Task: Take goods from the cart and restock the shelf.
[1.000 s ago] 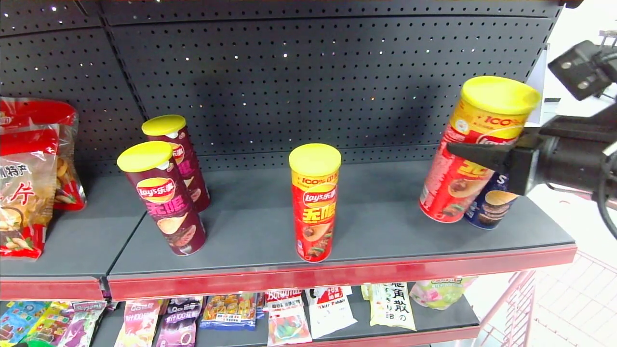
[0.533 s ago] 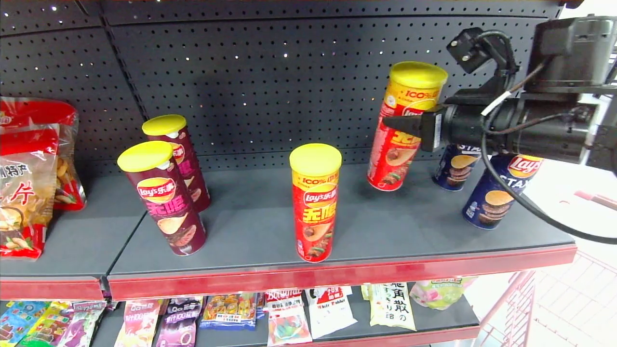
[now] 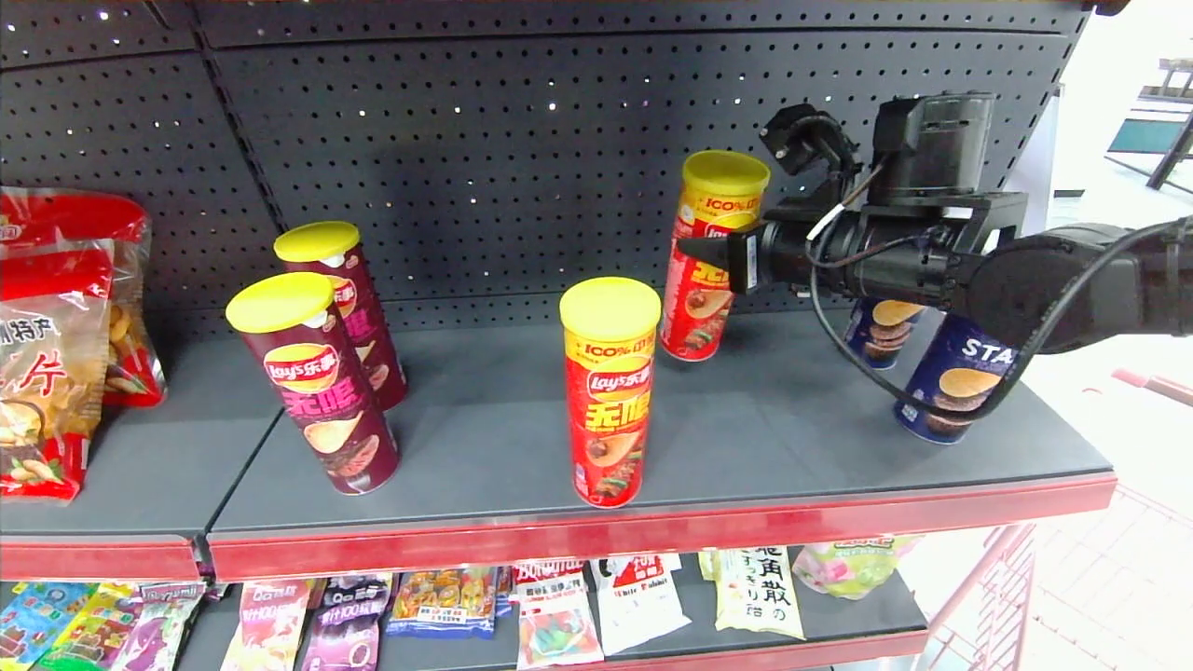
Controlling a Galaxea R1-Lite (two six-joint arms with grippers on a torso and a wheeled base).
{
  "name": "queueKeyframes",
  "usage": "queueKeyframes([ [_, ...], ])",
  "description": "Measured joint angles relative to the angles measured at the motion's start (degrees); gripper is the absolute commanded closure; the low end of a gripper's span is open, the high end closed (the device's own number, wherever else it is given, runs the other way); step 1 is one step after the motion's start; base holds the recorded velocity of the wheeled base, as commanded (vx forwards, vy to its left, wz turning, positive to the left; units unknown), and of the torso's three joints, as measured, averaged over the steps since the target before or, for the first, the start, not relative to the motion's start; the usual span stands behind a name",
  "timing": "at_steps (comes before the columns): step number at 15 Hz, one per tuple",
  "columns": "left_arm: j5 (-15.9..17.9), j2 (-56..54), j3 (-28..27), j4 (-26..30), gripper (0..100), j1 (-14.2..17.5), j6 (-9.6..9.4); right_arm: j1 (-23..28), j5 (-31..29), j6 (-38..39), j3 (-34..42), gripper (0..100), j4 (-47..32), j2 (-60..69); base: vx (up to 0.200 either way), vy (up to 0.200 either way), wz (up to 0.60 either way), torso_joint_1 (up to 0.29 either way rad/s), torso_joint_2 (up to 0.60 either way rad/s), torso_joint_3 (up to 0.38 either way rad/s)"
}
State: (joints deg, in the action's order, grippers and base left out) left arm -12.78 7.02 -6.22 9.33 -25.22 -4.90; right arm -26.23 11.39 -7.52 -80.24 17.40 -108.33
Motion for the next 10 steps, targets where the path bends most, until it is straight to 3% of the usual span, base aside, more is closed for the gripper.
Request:
queueKeyframes([
  [4,-0.1,-0.2,0.0,0.0,0,0.0,0.0,-1.3,0.0,0.1,-3.1,100,-4.8,-1.5,0.0,0.0,0.0,0.0,0.0,0.0],
  [10,-0.1,-0.4,0.0,0.0,0,0.0,-0.11,-3.2,0.0,1.1,-5.9,100,-5.5,-4.4,0.0,0.0,0.0,0.0,0.0,0.0],
])
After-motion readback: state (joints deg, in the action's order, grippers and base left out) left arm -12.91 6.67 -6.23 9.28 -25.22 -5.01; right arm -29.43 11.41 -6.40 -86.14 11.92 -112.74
